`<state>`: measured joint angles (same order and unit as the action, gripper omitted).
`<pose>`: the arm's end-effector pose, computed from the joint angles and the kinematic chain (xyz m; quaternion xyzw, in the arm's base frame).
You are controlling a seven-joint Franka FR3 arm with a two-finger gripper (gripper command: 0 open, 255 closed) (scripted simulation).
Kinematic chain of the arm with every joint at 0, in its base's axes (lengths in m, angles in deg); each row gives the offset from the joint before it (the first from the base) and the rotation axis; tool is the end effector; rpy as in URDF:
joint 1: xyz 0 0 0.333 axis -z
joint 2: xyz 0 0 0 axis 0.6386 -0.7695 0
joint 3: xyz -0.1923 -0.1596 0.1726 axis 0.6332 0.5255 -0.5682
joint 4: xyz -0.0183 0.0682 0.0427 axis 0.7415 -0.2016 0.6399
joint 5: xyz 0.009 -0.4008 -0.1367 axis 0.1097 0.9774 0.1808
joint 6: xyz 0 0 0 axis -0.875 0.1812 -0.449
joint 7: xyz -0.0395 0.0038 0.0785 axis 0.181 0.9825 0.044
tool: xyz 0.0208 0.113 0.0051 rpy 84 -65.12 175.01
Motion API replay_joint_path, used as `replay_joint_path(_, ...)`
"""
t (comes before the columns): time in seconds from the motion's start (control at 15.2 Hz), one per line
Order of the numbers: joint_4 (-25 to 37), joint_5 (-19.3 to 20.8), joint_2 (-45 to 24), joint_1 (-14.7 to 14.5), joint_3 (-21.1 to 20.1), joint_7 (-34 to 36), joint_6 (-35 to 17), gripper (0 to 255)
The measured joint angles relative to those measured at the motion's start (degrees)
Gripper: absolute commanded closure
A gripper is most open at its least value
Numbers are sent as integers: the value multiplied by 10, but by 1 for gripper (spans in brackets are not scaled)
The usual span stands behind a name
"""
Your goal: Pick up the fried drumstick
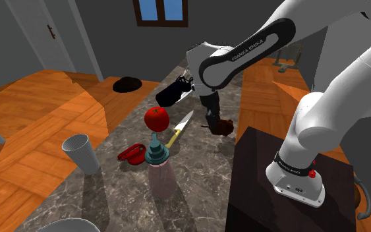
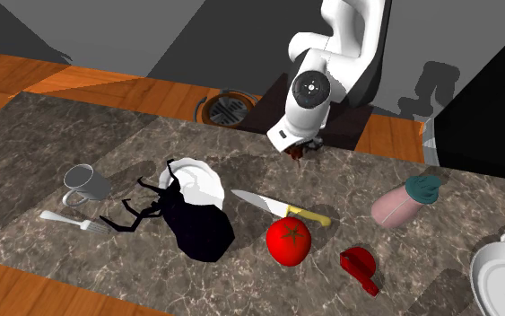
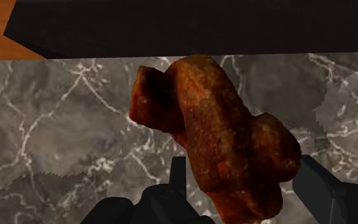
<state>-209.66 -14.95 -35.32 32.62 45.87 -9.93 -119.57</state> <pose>0.3906 0.0841 0.3169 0.9748 0.1621 -0.1533 0.0091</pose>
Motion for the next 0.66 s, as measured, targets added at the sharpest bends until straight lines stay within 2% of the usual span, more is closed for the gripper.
replay_joint_path(0.66, 46, 0, 36, 0, 3, -2, 82, 255)
